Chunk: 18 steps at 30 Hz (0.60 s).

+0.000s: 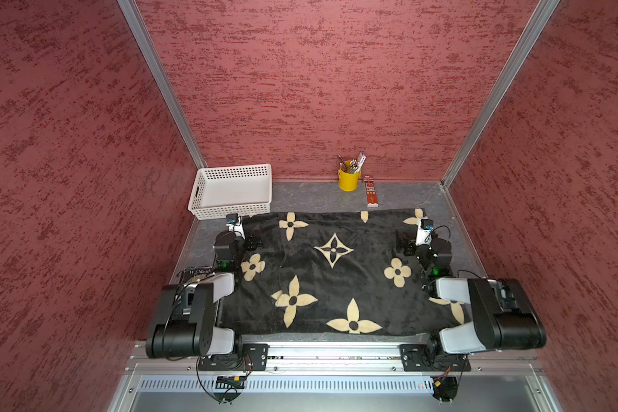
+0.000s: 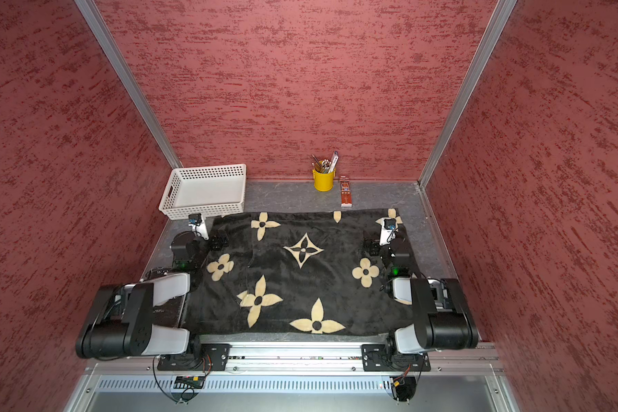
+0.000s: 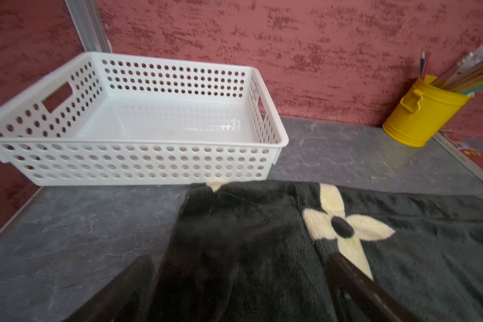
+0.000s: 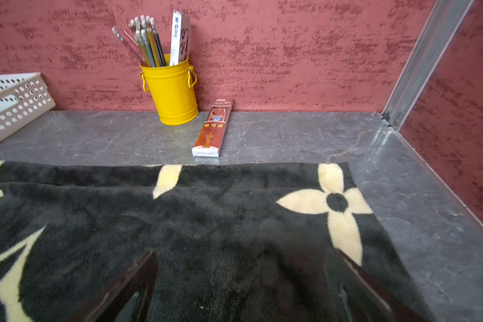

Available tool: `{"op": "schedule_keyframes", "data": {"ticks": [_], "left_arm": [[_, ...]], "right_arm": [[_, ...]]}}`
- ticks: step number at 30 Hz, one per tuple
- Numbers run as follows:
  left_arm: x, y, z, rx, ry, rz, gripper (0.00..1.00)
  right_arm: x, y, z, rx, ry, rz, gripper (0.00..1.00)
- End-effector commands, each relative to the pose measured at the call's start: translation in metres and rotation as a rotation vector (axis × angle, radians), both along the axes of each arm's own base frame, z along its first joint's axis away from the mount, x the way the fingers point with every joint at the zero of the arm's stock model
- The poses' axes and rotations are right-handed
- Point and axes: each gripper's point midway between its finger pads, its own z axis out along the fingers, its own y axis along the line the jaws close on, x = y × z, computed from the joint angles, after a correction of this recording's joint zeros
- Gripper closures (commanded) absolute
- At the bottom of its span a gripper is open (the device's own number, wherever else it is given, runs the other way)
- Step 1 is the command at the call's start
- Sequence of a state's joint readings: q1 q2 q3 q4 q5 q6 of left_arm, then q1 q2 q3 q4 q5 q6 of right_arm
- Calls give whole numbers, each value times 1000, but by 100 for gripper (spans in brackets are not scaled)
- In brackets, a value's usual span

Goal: Roll up the pillowcase
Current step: Fold the pillowcase at the center of the board.

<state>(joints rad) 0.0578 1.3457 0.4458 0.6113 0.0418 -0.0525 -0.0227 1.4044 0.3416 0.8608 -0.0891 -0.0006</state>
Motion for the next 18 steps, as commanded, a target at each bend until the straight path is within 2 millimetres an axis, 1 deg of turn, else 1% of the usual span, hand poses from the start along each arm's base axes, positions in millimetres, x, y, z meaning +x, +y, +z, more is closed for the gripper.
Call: {"op": "schedule_keyframes", "data": {"ticks": [1, 3, 4, 6, 8, 10, 11, 14, 17, 18], "left_arm": [[-5, 29, 27, -113, 83, 161, 0], [-11, 38, 39, -211, 141, 200, 0], [-14, 44, 42, -275, 168, 233, 0], [-16, 54, 43, -404, 186, 267, 0], [-12, 62, 42, -499, 193, 270, 0], [-4, 62, 39, -528, 226, 255, 0], [1, 61, 36, -523, 250, 249, 4], [14, 59, 20, -519, 343, 253, 6], [28, 52, -5, -554, 446, 213, 16], [32, 51, -16, -569, 489, 212, 17]], "right_arm": [[-6, -35, 30, 39, -22, -216, 2], [-14, -59, 45, 174, 9, -390, 2], [-17, -65, 53, 238, 17, -444, 1], [-13, -60, 66, 286, 35, -428, 2], [-3, -52, 73, 312, 82, -394, 2], [8, -48, 74, 316, 150, -379, 1], [13, -47, 74, 322, 180, -384, 1], [25, -42, 73, 334, 233, -365, 2], [32, -36, 70, 352, 250, -334, 1], [34, -33, 69, 358, 253, -323, 1]]}}
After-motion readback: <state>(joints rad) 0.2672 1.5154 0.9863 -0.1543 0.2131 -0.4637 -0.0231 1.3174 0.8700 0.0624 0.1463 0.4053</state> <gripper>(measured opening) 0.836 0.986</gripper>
